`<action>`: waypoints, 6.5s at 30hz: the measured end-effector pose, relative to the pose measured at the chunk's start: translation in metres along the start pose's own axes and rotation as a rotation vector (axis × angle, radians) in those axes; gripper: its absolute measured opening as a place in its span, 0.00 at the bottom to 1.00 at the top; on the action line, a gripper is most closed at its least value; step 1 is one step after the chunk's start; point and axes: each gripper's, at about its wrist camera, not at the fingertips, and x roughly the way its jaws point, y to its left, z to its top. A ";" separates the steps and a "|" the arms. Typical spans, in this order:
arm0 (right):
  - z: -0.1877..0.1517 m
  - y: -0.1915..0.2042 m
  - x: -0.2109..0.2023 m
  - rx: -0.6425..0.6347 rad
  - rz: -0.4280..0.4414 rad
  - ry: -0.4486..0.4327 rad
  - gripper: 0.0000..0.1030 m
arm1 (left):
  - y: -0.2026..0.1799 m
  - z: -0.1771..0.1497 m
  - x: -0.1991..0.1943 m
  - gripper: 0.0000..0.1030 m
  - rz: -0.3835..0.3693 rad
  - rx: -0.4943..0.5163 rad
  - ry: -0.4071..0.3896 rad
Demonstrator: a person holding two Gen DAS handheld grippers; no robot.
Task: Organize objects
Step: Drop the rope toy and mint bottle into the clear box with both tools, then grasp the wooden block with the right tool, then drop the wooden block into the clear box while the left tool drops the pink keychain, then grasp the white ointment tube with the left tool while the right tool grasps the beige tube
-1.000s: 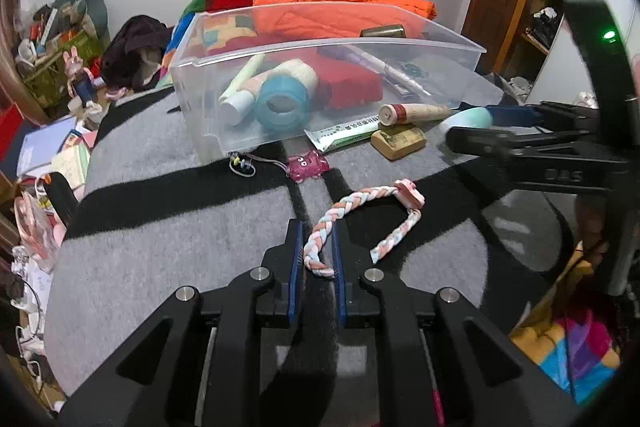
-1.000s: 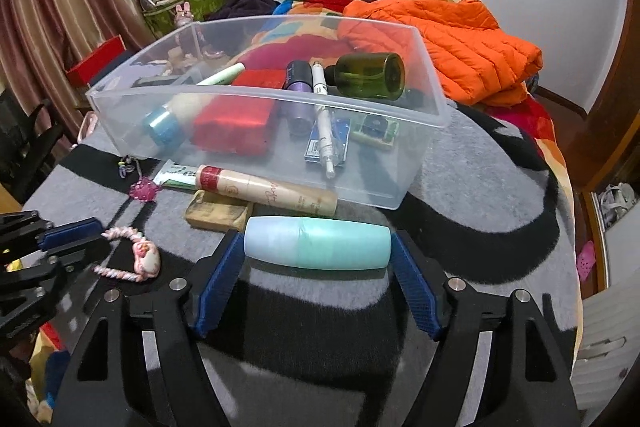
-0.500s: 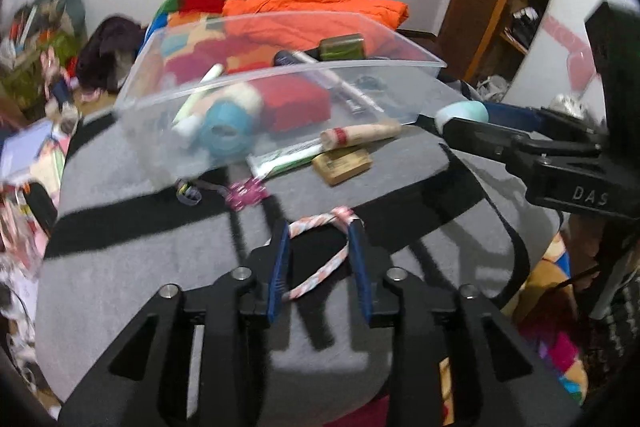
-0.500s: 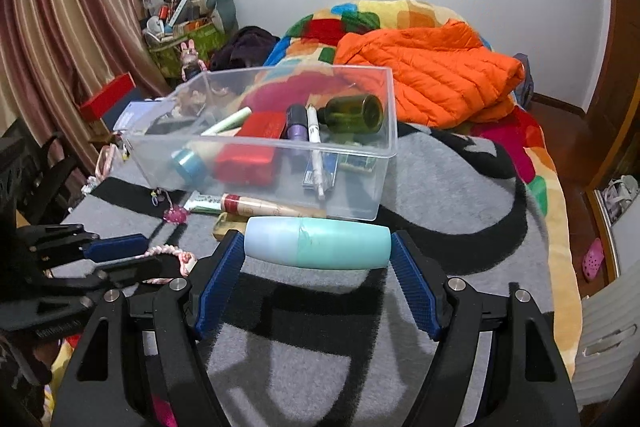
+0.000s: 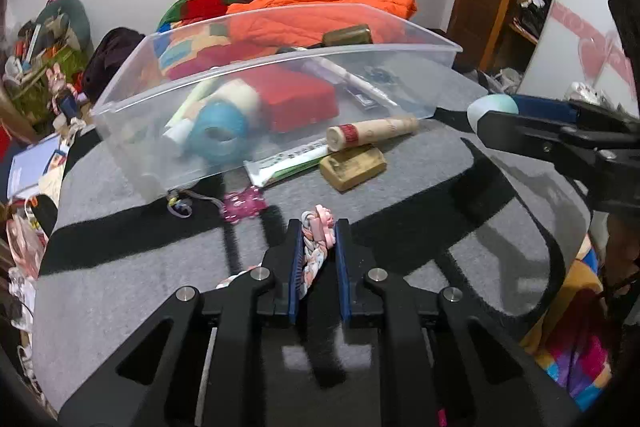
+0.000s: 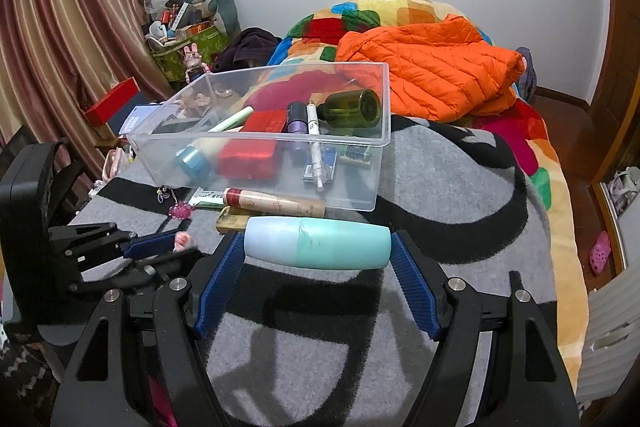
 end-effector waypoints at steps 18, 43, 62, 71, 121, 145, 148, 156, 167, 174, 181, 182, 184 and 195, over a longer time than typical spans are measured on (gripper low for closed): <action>0.055 0.008 -0.005 0.014 0.010 -0.106 0.69 | 0.034 0.059 -0.073 0.14 0.039 -0.085 -0.232; 0.087 0.015 0.081 -0.033 -0.030 0.056 0.70 | 0.050 0.106 0.009 0.35 0.008 -0.118 -0.107; 0.053 0.026 0.018 -0.088 0.005 0.000 0.77 | 0.048 0.046 -0.042 0.85 0.086 -0.050 -0.130; 0.010 0.036 0.040 -0.075 0.022 0.085 0.76 | 0.049 0.015 -0.009 0.57 0.044 -0.079 -0.001; 0.038 0.042 -0.013 -0.051 0.008 -0.086 0.36 | 0.050 0.035 -0.099 0.27 0.061 -0.157 -0.257; 0.089 0.035 0.042 -0.016 0.035 -0.030 0.36 | 0.059 0.100 -0.043 0.27 0.045 -0.159 -0.236; 0.086 0.034 0.059 -0.035 0.012 0.002 0.36 | 0.061 0.099 -0.023 0.27 0.042 -0.157 -0.189; 0.083 0.029 0.069 -0.054 0.023 0.033 0.37 | 0.062 0.091 -0.002 0.31 0.007 -0.166 -0.124; 0.068 0.036 0.019 -0.140 0.028 -0.050 0.53 | 0.045 0.074 -0.041 0.62 0.018 -0.110 -0.194; 0.031 0.012 0.024 -0.122 -0.019 0.025 0.69 | 0.028 0.042 -0.031 0.67 0.000 -0.067 -0.140; 0.011 -0.009 0.049 -0.009 0.041 0.110 0.66 | 0.017 0.028 0.007 0.20 -0.020 -0.061 -0.010; 0.011 -0.009 0.051 -0.003 0.059 0.115 0.62 | 0.017 0.028 0.010 0.20 -0.023 -0.060 0.001; 0.011 -0.009 0.053 0.001 0.067 0.109 0.62 | 0.015 0.027 0.015 0.19 -0.031 -0.060 0.014; 0.023 -0.008 0.076 0.088 0.213 0.178 0.62 | 0.000 0.037 0.031 0.19 -0.031 -0.009 0.062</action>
